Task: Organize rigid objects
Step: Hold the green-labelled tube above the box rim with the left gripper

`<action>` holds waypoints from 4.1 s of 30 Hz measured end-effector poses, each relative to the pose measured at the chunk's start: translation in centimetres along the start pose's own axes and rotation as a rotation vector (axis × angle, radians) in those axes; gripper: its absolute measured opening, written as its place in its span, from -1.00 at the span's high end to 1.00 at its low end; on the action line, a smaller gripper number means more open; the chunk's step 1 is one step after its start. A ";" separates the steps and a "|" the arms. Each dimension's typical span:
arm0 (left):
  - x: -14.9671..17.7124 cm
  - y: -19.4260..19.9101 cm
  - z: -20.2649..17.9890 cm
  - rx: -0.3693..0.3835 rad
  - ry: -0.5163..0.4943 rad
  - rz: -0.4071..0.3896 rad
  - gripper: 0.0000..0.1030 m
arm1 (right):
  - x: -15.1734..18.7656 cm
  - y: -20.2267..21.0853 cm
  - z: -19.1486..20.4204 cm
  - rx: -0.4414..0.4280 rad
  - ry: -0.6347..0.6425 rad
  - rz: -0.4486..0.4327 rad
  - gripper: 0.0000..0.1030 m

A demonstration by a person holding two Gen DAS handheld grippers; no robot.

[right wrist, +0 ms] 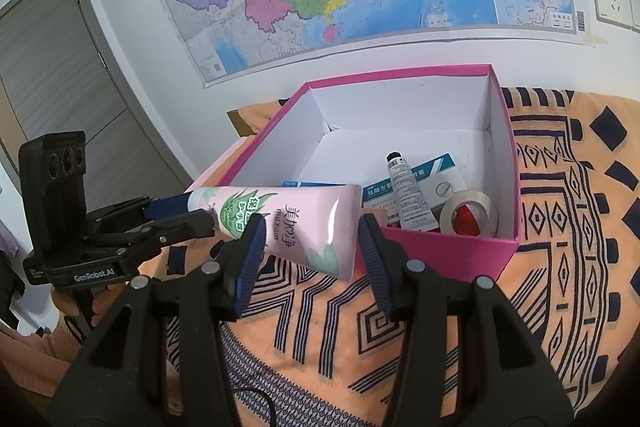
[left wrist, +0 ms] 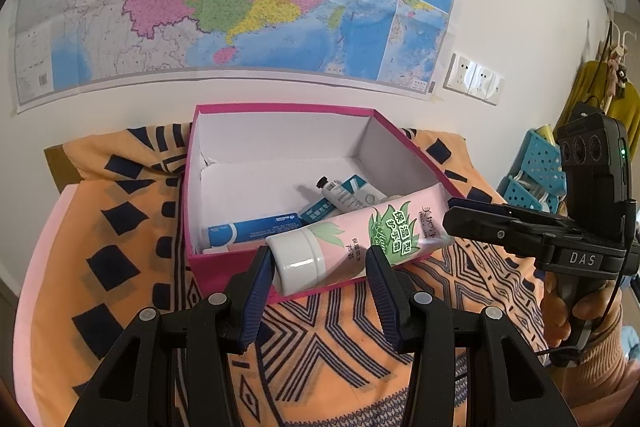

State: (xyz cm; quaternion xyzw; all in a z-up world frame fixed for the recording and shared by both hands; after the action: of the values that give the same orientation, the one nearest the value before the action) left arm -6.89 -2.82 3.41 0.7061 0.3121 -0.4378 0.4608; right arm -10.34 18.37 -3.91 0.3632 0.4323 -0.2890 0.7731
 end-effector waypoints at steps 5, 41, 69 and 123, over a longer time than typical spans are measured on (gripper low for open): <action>0.0 -0.1 0.1 -0.001 0.000 -0.001 0.08 | 0.0 -0.1 0.0 0.002 0.002 0.000 0.01; -0.5 -0.4 0.3 -0.016 -0.007 -0.005 0.08 | -0.3 -1.0 -0.1 0.007 0.004 0.003 0.01; -0.9 -1.7 1.0 -0.047 -0.017 0.004 0.08 | -0.2 -2.0 -0.4 0.013 0.000 0.009 0.01; -1.4 -5.4 1.9 -0.094 -0.023 0.055 0.07 | -0.6 -5.3 -2.1 0.056 -0.037 0.041 0.01</action>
State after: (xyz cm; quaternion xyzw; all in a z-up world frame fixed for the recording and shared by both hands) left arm -12.67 -2.55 2.22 0.6868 0.3073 -0.4180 0.5091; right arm -15.58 17.16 -5.79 0.3880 0.4018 -0.2916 0.7765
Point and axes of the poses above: each gripper's, at about its wrist camera, not at the fingertips, and y roughly against the way its jaws point, z to its left, x to its underside, the point moved 1 cm from there along -y, roughly the way its jaws point, and after that the axes turned 15 degrees about -z, right-handed, at the moved point
